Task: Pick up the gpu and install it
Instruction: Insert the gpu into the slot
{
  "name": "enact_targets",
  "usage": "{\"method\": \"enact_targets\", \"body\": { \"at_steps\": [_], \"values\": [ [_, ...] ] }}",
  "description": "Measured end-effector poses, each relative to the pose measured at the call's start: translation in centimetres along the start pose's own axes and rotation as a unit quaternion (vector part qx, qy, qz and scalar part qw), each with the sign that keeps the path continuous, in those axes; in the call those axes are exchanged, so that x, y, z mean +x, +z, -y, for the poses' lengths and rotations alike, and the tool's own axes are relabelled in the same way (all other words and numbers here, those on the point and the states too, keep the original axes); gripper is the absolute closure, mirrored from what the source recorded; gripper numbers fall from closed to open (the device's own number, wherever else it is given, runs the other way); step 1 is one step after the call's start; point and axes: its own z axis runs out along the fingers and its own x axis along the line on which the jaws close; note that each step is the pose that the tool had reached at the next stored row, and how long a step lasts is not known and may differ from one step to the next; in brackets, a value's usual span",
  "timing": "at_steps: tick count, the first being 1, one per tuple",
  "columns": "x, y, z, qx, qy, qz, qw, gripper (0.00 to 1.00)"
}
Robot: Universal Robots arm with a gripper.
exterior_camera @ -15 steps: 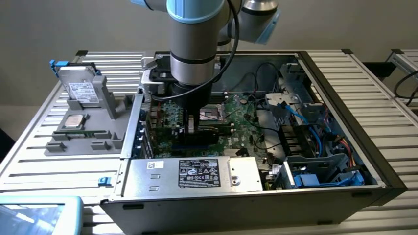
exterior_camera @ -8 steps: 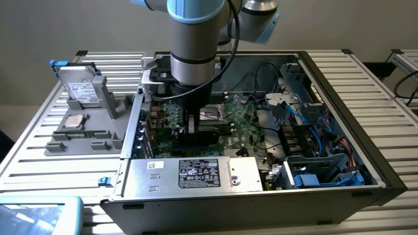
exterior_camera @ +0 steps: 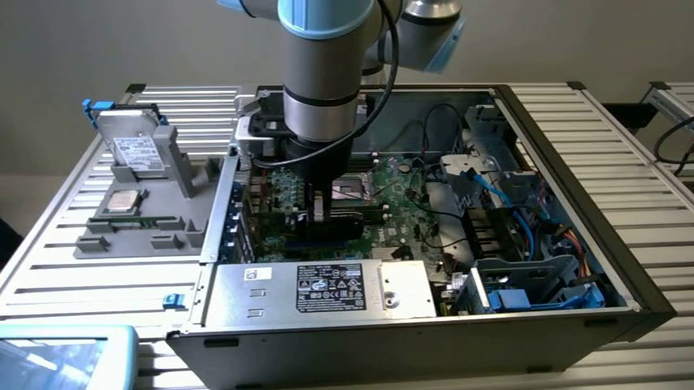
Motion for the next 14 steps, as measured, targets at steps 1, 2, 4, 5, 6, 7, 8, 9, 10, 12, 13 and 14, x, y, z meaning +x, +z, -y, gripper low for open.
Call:
{"method": "enact_targets", "body": {
  "at_steps": [1,2,4,5,6,7,8,9,10,12,13,14],
  "values": [
    [0.0,0.01,0.0,0.0,0.0,0.0,1.0,0.71],
    [0.0,0.05,0.0,0.0002,0.0,0.0001,1.0,0.71],
    [0.0,0.05,0.0,0.0003,-0.001,0.0,1.0,0.71],
    [0.0,0.05,0.0,0.0003,-0.001,0.0,1.0,0.71],
    [0.0,0.05,0.0,0.0003,-0.001,-0.0001,1.0,0.71],
    [0.0,0.05,0.0,0.0003,-0.001,-0.0001,1.0,0.71],
    [0.0,0.05,0.0,0.0003,-0.002,-0.0001,1.0,0.71],
    [0.0,0.05,0.0,0.0004,-0.003,-0.0002,1.0,0.71],
    [0.0,0.05,0.0,0.0004,-0.005,-0.0003,1.0,0.71],
    [0.0,0.06,0.0,0.0004,-0.006,-0.0004,1.0,0.71],
    [0.0,0.06,0.0,0.0004,-0.006,-0.0004,1.0,0.71],
    [0.0,0.06,0.0,0.0005,-0.006,-0.0004,1.0,0.71]
  ]
}}
